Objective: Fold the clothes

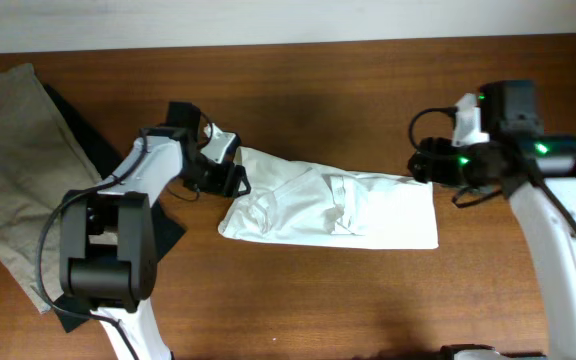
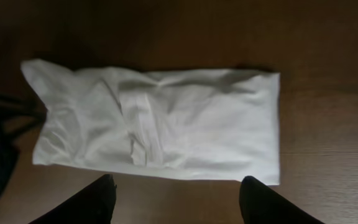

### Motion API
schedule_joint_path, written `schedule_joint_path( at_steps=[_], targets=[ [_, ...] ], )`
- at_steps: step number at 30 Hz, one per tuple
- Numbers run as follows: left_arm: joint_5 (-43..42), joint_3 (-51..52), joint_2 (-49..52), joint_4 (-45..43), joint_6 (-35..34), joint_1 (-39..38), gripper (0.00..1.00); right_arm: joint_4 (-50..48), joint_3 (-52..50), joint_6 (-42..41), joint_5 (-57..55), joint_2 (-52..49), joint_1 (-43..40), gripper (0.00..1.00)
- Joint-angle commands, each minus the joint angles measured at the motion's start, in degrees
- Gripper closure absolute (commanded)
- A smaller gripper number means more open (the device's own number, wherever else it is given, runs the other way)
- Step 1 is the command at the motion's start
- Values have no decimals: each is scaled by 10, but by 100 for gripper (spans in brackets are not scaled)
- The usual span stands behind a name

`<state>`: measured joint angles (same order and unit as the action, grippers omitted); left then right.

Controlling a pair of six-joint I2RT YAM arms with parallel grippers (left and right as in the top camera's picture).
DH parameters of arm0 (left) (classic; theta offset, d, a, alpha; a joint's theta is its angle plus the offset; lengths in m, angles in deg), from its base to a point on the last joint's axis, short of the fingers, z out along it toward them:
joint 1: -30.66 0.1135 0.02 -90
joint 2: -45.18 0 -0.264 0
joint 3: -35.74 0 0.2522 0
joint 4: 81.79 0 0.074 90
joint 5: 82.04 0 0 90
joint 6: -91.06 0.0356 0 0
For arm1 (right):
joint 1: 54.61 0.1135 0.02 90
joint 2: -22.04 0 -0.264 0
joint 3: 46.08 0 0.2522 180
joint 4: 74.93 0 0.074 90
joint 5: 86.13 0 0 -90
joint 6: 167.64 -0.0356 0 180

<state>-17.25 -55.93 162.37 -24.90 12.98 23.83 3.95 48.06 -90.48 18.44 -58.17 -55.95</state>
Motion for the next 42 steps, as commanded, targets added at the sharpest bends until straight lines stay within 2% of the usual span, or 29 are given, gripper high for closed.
schedule_joint_path(
  at_steps=[1, 2, 4, 6, 7, 8, 9, 12, 13, 15, 17, 21, 22, 23, 25, 26, 28, 29, 30, 32, 34, 36, 38, 39, 40, 42],
  targets=[
    [25, 42, 2, -16, -23, -46, 25, -1, 3, 5, -3, 36, -17, 32],
    [38, 56, 2, -26, -25, -62, 25, -1, 3, 6, -3, 44, -17, 32],
    [38, 72, 14, -42, -40, -75, 33, 3, 3, 5, -3, 44, -17, 32],
    [36, 72, 38, -40, -43, -79, 48, 6, 3, 5, -3, 44, -17, 32],
    [36, 72, 49, -40, -45, -80, 70, 8, 3, 6, -3, 44, -17, 32],
    [36, 68, 48, -39, -45, -80, 100, 10, 3, 6, -3, 44, -17, 32],
    [44, 42, 44, -18, -46, -79, 100, 10, 3, 6, -3, 44, -17, 32],
    [163, -170, 18, 196, -46, -58, 100, 9, 3, 6, -3, 44, -17, 32],
    [197, -271, 13, 275, -43, -57, 100, 9, 3, 6, -3, 44, -17, 33],
    [190, -420, 13, 357, -40, -82, 100, 1, 3, 6, -3, 44, -17, 32],
    [191, -435, 17, 362, -40, -134, 100, 0, 3, 6, -3, 44, -17, 32],
    [202, -365, 75, 332, -49, -220, 100, 1, 3, 6, -3, 44, -17, 32],
    [202, -352, 98, 323, -49, -246, 96, 1, 3, 6, -4, 44, -17, 32],
    [201, -350, 113, 315, -49, -264, 79, 1, 3, 6, -12, 44, -17, 32],
    [195, -369, 113, 316, -50, -292, 60, 0, 3, 6, -23, 44, -17, 31],
    [182, -386, 113, 324, -51, -297, 56, 0, 3, 6, -28, 44, -17, 31],
    [183, -460, 113, 380, -50, -297, 55, 1, 3, 6, -33, 44, -17, 28],
    [245, -529, 113, 435, -51, -279, 53, 0, 3, 6, -32, 39, -17, 23],
    [273, -555, 113, 452, -55, -266, 50, 0, 0, 6, -20, 28, -12, 23],
    [291, -601, 113, 466, -68, -210, 41, -26, -11, 6, 48, -16, 22, 23],
    [291, -602, 113, 467, -68, -150, 33, -111, -23, 5, 92, -82, 82, 23],
    [251, -602, 113, 457, -67, -98, 31, -234, -23, 3, 110, -163, 156, 29],
    [198, -602, 113, 443, -67, -63, 31, -330, -23, 2, 77, -227, 224, 30],
    [126, -601, 115, 428, -45, -51, 38, -358, -23, -25, 12, -258, 252, 34],
    [64, -601, 123, 419, -15, -49, 49, -372, -23, -27, -6, -274, 261, 39],
    [61, -599, 143, 410, -15, -51, 57, -373, -23, -27, -21, -297, 260, 52]
  ],
)
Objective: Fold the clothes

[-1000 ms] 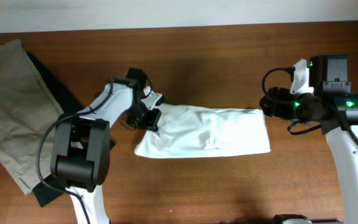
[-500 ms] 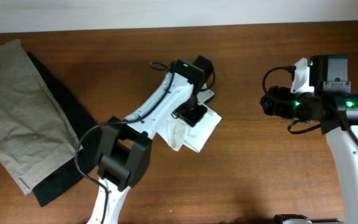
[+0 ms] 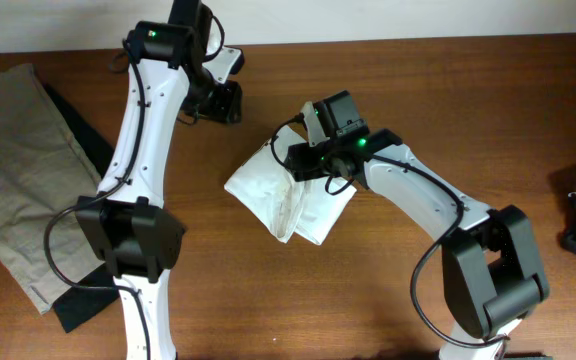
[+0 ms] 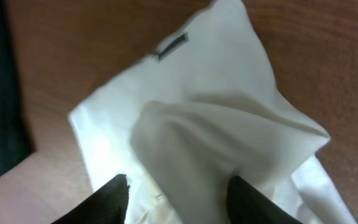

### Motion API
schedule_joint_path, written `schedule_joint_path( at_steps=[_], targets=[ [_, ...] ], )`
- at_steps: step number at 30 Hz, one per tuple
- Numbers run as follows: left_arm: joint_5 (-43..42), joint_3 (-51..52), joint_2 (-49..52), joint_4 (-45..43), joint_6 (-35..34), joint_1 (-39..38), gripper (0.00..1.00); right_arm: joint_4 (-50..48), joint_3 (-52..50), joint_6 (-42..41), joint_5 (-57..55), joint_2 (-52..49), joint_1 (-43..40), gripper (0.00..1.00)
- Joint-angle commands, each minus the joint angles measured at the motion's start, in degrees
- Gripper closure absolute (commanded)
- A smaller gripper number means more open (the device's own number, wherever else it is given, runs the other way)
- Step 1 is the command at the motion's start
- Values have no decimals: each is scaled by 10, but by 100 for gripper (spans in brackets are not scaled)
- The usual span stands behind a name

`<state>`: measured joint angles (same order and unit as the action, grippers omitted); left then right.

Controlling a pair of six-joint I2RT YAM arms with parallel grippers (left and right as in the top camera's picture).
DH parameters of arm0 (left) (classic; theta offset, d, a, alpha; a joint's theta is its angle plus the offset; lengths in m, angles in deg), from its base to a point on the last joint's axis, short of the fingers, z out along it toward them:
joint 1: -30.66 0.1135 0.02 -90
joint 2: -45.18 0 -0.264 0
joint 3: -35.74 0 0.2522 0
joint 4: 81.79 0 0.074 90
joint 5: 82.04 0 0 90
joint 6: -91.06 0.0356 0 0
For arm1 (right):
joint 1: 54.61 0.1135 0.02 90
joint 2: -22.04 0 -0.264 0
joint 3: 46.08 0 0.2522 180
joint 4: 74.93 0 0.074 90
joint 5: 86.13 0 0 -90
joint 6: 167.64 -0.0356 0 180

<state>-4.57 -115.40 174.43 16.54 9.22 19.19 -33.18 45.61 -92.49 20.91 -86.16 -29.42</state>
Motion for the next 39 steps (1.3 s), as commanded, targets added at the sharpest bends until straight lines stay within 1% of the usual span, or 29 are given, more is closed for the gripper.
schedule_joint_path(
  at_steps=[1, 2, 3, 4, 5, 6, 7, 8, 9, 12, 13, 14, 15, 16, 18, 19, 21, 22, 24, 25, 26, 27, 28, 31, 33, 35, 36, 37, 39],
  targets=[
    [-78, -4, 37, -3, 23, -7, 58, 6, 2, -7, -71, -22, -10, 68],
    [-89, -4, 55, -1, 22, -9, 59, 28, 3, -7, -78, -16, -23, 84],
    [-92, -3, 67, 6, 23, -13, 63, 48, 3, -7, -78, -5, -41, 91],
    [-92, -3, 69, 12, 30, -13, 65, 75, 3, -7, -78, 9, -61, 92],
    [-92, -3, 69, 15, 33, -14, 66, 102, 3, -7, -78, 20, -82, 89],
    [-92, -3, 69, 17, 33, -15, 66, 123, 3, -7, -69, 28, -101, 53],
    [-92, -3, 69, 23, 33, -17, 59, 144, 3, 3, -19, 31, -122, 39],
    [-92, -3, 69, 27, 34, -18, 57, 143, 3, 16, 16, 31, -128, 37],
    [-91, -3, 69, 34, 42, -19, 57, 136, 3, 28, 37, 31, -128, 33],
    [-92, -3, 69, 47, 44, -19, 57, 95, 3, 28, 69, 31, -128, 9],
    [-92, -3, 69, 49, 44, -19, 57, 90, 3, 28, 70, 30, -128, 9],
    [-92, -3, 69, 49, 44, -19, 57, 82, 3, 25, 70, 29, -126, 5],
    [-92, -3, 69, 49, 44, -19, 57, 69, 1, 24, 70, 28, -123, 5],
    [-92, -3, 69, 50, 44, -19, 57, 60, 1, 24, 70, 27, -120, 2],
    [-92, -3, 69, 54, 52, -19, 55, 44, 1, 24, 70, 18, -104, 1],
    [-91, -3, 69, 59, 53, -19, 48, 18, 1, 55, 116, 13, -94, 1],
    [-91, -3, 69, 60, 53, -19, 44, -5, 1, 53, 122, 13, -94, 1],
    [-91, -3, 69, 59, 53, -19, 43, 8, 1, 47, 90, 13, -93, 1],
    [-91, -3, 69, 59, 53, -19, 43, 32, -2, 34, 28, -1, -85, 6],
    [-91, -3, 69, 59, 53, -19, 43, 31, -5, 34, 28, -14, -81, 14],
    [-91, -3, 69, 58, 55, -19, 43, 34, -7, 32, 28, -29, -79, 38],
    [-91, -3, 69, 59, 55, -19, 43, 36, -5, 32, 28, -26, -82, 77],
    [-91, -3, 69, 60, 55, -19, 43, 52, 6, 33, 28, -9, -91, 96],
    [-91, -3, 69, 59, 55, -19, 43, 135, 38, 57, 29, 80, -118, 96],
    [-91, -3, 69, 57, 57, -19, 43, 175, 38, 56, 10, 118, -128, 96],
    [-91, -3, 69, 51, 57, -19, 42, 231, 36, 56, -24, 108, -133, 96],
    [-91, -3, 69, 51, 57, -19, 42, 260, 32, 54, -54, 91, -133, 96],
    [-92, -3, 69, 51, 56, -19, 42, 287, 22, 54, -55, 69, -133, 94],
    [-121, -3, 69, 88, 56, -29, 42, 323, 17, 54, -59, 41, -133, 96]
  ],
)
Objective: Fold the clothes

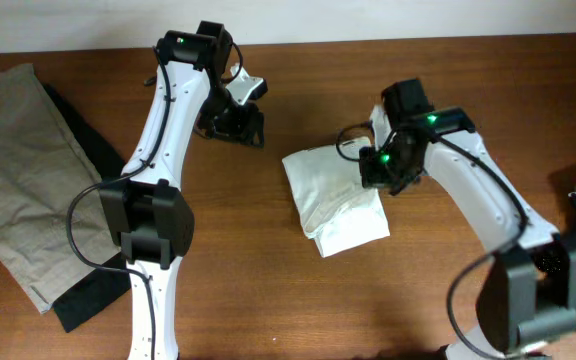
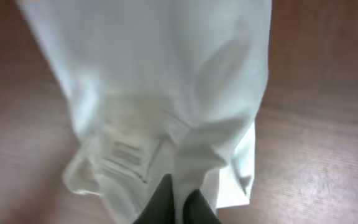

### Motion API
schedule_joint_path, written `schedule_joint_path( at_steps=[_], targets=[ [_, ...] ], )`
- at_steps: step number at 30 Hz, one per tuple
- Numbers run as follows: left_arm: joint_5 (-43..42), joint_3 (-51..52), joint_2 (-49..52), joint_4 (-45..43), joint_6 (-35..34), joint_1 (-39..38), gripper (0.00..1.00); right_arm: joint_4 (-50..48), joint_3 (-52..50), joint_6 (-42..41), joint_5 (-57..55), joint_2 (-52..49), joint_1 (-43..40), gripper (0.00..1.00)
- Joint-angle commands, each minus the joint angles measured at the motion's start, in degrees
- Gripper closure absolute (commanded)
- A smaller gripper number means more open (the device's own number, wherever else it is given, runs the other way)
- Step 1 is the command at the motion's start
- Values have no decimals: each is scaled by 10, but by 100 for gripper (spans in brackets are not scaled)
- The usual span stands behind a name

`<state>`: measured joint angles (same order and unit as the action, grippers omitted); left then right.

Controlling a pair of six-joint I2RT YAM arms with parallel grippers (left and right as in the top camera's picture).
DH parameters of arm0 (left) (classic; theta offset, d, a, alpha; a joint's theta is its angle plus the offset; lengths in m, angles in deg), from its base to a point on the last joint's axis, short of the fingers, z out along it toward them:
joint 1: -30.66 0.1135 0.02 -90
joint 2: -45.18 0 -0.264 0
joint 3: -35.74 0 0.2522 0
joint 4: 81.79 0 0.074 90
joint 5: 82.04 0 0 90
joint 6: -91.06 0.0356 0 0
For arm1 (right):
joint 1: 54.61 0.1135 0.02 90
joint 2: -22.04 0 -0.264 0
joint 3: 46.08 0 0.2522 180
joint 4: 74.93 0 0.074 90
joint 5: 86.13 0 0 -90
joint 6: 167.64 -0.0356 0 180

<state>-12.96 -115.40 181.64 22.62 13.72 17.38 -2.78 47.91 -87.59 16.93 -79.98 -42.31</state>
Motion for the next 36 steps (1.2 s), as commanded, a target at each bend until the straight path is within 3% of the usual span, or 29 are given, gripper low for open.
schedule_joint_path(
  at_steps=[1, 4, 6, 7, 8, 10, 12, 14, 15, 17, 21, 23, 26, 29, 31, 33, 35, 36],
  targets=[
    [-48, -3, -3, 47, 11, -22, 42, 25, -6, 4, -33, -22, -4, 96],
    [-49, -3, -3, 61, 11, -61, 43, 75, -6, -58, -62, -22, -36, 96],
    [-30, -2, -3, 61, 11, -83, 42, 116, -6, -55, -60, -22, -52, 93],
    [-11, -2, -3, 60, 11, -89, 42, 123, -15, -49, -61, -22, -52, 86],
    [-11, -2, -3, 57, 11, -89, 42, 115, -29, -49, -61, -23, -52, 59],
    [12, -2, -3, 49, 11, -88, 42, 83, -68, -52, -73, -23, -57, 37],
    [12, -2, -3, 27, 11, -89, 37, 78, -49, -29, -44, -13, -90, 37],
    [12, -2, -3, -20, 11, -89, 33, 75, -42, 32, 85, 15, -108, 38],
    [12, -2, -3, -47, 11, -89, 30, 74, -42, 32, 115, 18, -107, 45],
    [11, -2, -3, -90, 11, -89, 29, 43, -56, 22, 120, 9, -92, 71],
    [8, -2, -3, -128, 12, -89, 29, -131, -224, -148, 116, -7, -79, 89],
    [8, -2, -3, -129, 12, -89, 30, -156, -264, -207, 65, -7, -87, 92],
    [8, -2, -3, -129, 12, -89, 30, -220, -259, -205, -1, -7, -121, 93],
    [5, -2, -3, -127, 11, -89, 29, -368, -230, -150, 71, -7, -188, 96],
    [-14, -2, -3, -127, 12, -89, 21, -314, -164, -58, 165, 4, -205, 80],
    [-14, -2, -3, -127, 12, -89, 19, -233, -120, -23, 189, 21, -209, 71],
    [-24, -2, 3, -125, 12, -89, 18, -45, -82, -25, 155, 39, -210, 41],
    [-22, -2, 10, -124, 12, -89, 18, 10, -94, -25, 148, 35, -214, 34]
  ],
)
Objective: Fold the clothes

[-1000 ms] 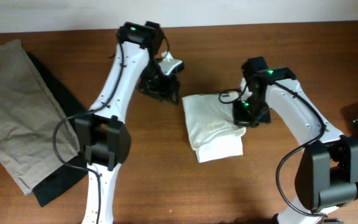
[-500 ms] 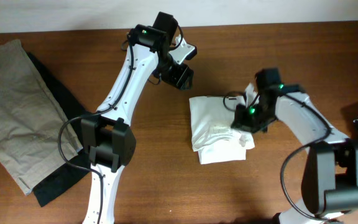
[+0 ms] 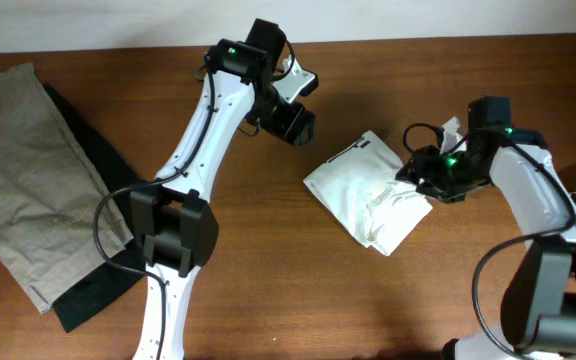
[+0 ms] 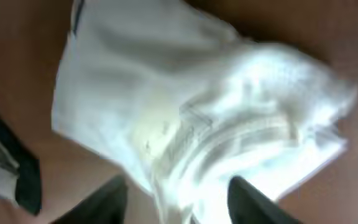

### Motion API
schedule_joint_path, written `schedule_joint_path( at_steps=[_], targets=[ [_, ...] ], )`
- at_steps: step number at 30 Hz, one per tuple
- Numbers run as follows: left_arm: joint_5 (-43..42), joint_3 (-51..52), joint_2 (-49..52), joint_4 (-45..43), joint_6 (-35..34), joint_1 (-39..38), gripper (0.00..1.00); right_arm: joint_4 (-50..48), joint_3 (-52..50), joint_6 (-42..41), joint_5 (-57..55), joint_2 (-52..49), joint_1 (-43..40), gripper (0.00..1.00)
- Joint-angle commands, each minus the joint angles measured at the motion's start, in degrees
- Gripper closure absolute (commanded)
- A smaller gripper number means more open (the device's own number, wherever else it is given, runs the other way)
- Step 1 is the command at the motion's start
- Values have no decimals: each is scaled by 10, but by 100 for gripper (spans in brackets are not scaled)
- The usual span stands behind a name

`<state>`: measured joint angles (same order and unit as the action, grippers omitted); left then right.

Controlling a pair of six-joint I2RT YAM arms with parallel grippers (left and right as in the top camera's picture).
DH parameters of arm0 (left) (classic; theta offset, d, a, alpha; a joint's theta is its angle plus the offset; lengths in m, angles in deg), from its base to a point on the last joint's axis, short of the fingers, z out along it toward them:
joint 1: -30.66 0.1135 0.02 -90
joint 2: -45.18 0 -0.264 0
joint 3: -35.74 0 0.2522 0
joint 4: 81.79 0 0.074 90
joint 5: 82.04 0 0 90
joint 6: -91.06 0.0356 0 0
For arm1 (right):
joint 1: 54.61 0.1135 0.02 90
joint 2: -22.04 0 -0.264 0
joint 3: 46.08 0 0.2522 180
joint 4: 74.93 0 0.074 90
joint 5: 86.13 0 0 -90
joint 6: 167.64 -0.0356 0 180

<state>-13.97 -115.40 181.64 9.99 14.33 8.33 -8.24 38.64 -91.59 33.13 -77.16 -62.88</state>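
Note:
A white garment lies folded into a compact, rumpled bundle right of the table's middle, blurred but filling the right wrist view. My right gripper sits at the bundle's right edge. Its fingers are spread wide, and the gripper is open with loose cloth lying between and below them. My left gripper hangs above bare wood behind and left of the bundle, apart from it; its jaws are too dark to read.
A khaki garment lies spread at the far left over a black cloth. A red object sits at the right edge. The wooden table shows bare wood in front of the bundle.
The right gripper was shut on the bundle's edge and is now open. The bundle lies further right and turned. The left gripper has shifted right along the back.
The white garment first lay as a long strip, with the left gripper at its left end and the right gripper open at its right end. Then the right end lay folded over and the left arm was raised away. Later the right gripper pinched the bundle, which now lies released further right.

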Motion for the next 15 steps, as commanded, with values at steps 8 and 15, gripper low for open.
schedule_joint_path(
  at_steps=[8, 15],
  targets=[
    [-24, -2, 23, 8, 6, 2, 18, -147, -244, -116, 24, 5, -10, 27],
    [-23, -2, 23, 21, 31, 4, 18, -178, -248, -58, 96, 42, 150, 34]
  ],
)
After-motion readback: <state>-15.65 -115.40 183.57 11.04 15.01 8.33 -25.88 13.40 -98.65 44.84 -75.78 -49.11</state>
